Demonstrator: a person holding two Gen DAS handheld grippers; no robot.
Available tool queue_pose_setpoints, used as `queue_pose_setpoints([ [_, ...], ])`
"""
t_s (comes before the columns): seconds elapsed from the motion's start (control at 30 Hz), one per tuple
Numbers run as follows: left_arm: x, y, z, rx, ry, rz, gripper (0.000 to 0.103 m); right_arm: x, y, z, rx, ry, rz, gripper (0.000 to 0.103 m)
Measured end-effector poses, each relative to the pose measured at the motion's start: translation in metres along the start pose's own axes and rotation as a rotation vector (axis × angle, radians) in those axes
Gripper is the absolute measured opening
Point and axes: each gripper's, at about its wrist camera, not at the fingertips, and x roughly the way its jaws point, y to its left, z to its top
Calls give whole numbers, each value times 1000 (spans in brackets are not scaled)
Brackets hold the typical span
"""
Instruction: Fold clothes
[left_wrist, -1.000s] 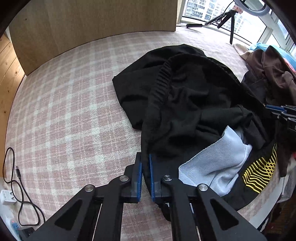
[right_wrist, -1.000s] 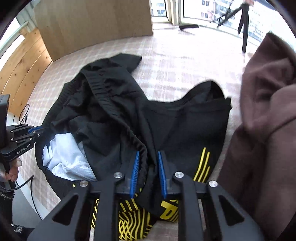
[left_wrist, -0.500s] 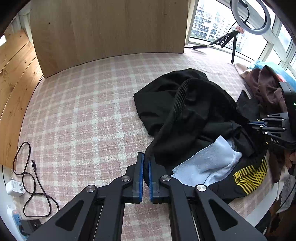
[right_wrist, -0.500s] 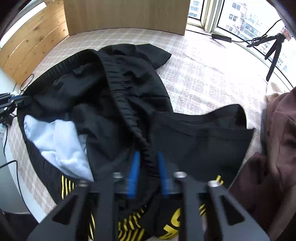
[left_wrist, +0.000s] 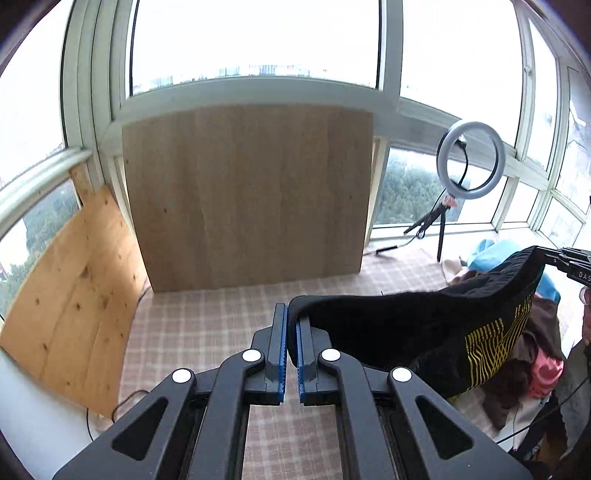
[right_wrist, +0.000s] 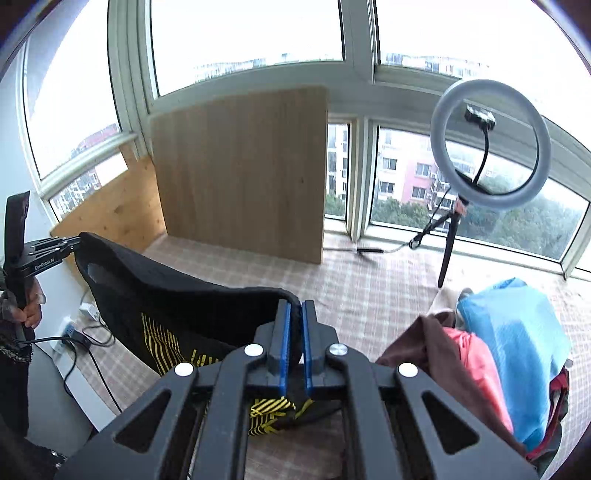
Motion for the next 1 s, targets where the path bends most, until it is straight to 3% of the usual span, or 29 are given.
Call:
queue_pose_setpoints([
  [0.2, -48, -2, 20, 82, -87, 55, 3, -49, 16, 28, 9, -155, 76, 6],
  [0.27, -42, 1, 13, 79, -54, 58, 3, -59, 21, 30, 5, -187, 77, 6],
  [0.37, -24, 7, -5, 55, 12, 60, 3, -39, 15, 33, 45, -169, 90, 6],
  [0.43, 3, 15, -32, 24, 97, 63, 7, -6, 9, 33, 78, -117, 122, 6],
  [0.57, 86, 42, -122, 29, 384, 206, 11, 90, 27, 7, 37, 116, 33, 8],
  [0.63, 114, 60, -169, 34, 522, 257, 11, 127, 41, -20, 39, 217, 70, 8],
  [0.7, 124, 75, -198, 20, 600, 257, 11, 145, 59, -52, 38, 277, 111, 9],
  [0.77, 118, 79, -205, 38, 607, 227, 11, 154, 74, -87, 47, 337, 145, 17],
  [0.83, 111, 77, -207, 86, 596, 196, 22, 158, 81, -119, 94, 396, 172, 28],
  [0.93, 107, 50, -196, 287, 563, 107, 40, 160, 80, -154, 178, 446, 193, 29],
  [1.0, 111, 27, -200, 421, 566, 39, 42, 160, 75, -172, 234, 464, 194, 29],
])
